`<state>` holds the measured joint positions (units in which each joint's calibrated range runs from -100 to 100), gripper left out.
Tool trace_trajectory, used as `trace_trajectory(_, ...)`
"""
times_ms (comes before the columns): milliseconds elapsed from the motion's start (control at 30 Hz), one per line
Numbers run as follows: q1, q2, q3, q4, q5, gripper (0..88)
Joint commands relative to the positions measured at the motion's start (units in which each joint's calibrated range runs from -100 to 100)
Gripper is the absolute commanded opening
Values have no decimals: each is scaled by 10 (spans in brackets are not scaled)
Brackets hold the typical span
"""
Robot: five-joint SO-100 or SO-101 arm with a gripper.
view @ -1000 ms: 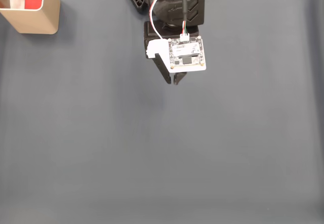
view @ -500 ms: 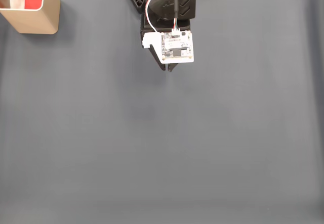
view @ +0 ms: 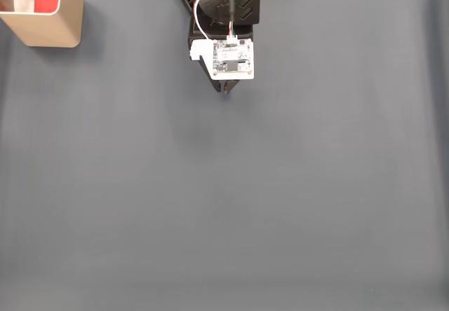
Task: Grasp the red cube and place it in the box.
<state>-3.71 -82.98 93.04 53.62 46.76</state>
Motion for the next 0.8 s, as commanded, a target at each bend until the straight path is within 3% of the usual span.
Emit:
trace_trajectory(0,5,-45,19,5,5,0)
trace_trajectory(767,15,-169,68,147,-17,0)
